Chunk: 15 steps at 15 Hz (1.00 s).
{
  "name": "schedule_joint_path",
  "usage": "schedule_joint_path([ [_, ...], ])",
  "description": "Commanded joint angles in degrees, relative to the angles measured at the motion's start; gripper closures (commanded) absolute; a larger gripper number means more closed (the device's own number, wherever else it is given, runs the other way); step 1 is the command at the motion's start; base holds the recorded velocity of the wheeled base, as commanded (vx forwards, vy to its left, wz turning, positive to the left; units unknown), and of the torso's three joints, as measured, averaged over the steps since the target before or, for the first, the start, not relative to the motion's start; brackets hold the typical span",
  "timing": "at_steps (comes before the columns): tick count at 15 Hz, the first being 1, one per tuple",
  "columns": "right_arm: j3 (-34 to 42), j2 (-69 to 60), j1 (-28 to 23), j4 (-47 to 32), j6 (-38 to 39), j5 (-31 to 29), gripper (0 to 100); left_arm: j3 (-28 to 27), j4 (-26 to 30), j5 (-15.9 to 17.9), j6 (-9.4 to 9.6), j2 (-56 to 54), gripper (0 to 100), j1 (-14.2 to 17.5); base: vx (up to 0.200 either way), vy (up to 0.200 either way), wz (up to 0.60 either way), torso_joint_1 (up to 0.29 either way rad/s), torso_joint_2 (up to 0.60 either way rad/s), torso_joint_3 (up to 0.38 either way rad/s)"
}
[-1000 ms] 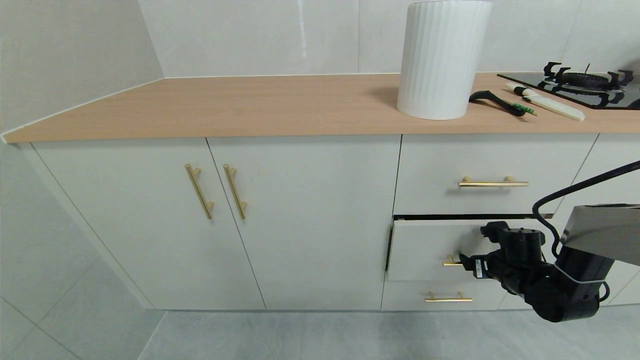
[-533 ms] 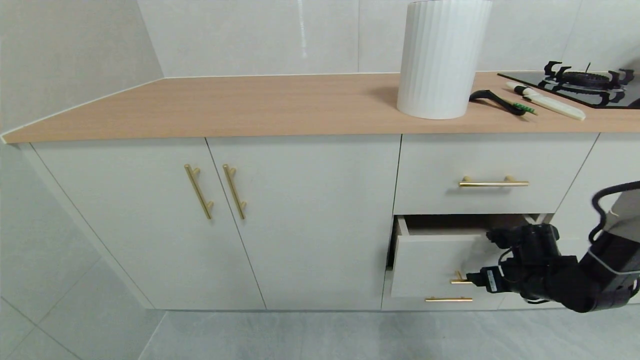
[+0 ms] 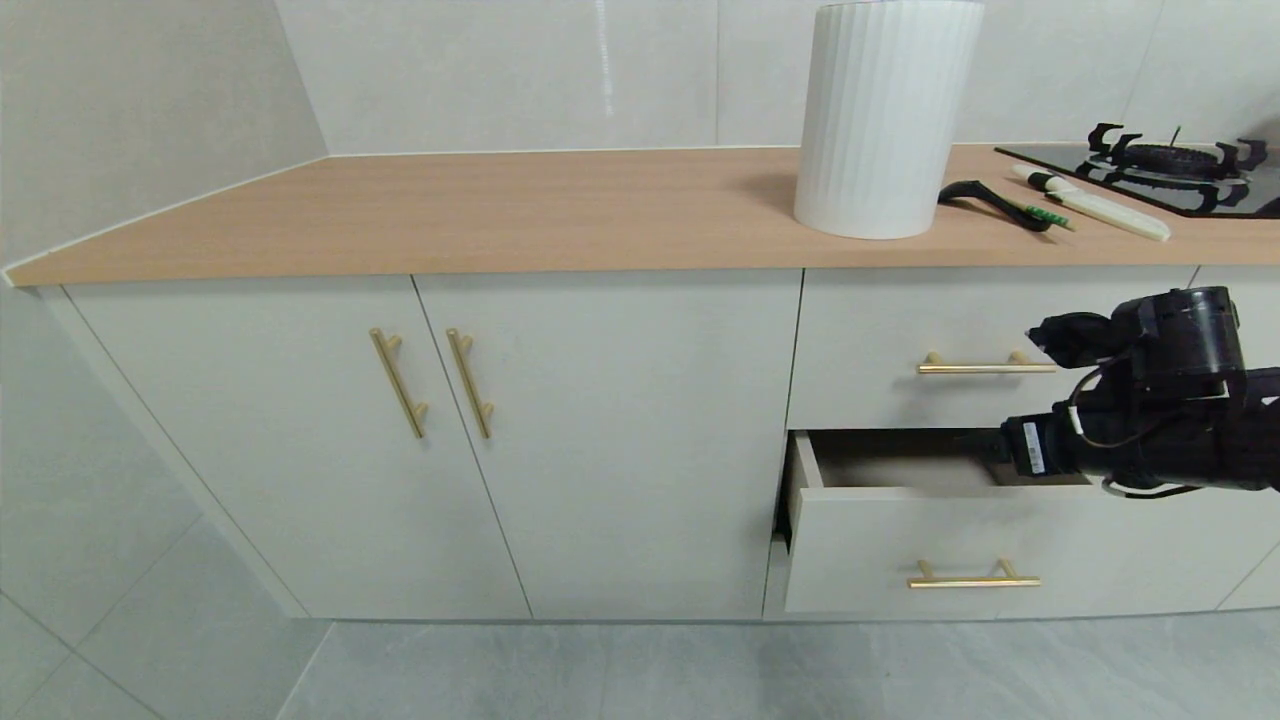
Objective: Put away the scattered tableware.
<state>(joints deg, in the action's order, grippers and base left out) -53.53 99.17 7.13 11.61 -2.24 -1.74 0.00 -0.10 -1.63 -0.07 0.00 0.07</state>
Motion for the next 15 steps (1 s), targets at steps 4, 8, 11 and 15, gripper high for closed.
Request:
schedule_joint_path([
  [4, -2.19, 11.84, -0.01, 8.52, 0.13, -2.12, 0, 0.0, 0.01, -0.04, -0.01, 0.09, 0, 0.01, 0.0, 0.0, 0.0, 0.0, 0.0, 0.0],
  [8, -2.11, 14.12, 0.08, 10.28, 0.13, -2.3, 0, 0.0, 0.01, -0.04, -0.01, 0.09, 0, 0.01, 0.0, 0.0, 0.0, 0.0, 0.0, 0.0],
  [11, -2.19, 16.76, 0.34, 11.69, 0.13, -2.39, 0, 0.0, 0.01, -0.04, -0.01, 0.09, 0, 0.01, 0.0, 0.0, 0.0, 0.0, 0.0, 0.0],
  [15, -1.93, 19.92, 1.31, 15.55, 0.13, -2.39, 0, 0.0, 0.01, -0.04, -0.01, 0.0, 0, 0.01, 0.0, 0.0, 0.0, 0.0, 0.0, 0.0],
])
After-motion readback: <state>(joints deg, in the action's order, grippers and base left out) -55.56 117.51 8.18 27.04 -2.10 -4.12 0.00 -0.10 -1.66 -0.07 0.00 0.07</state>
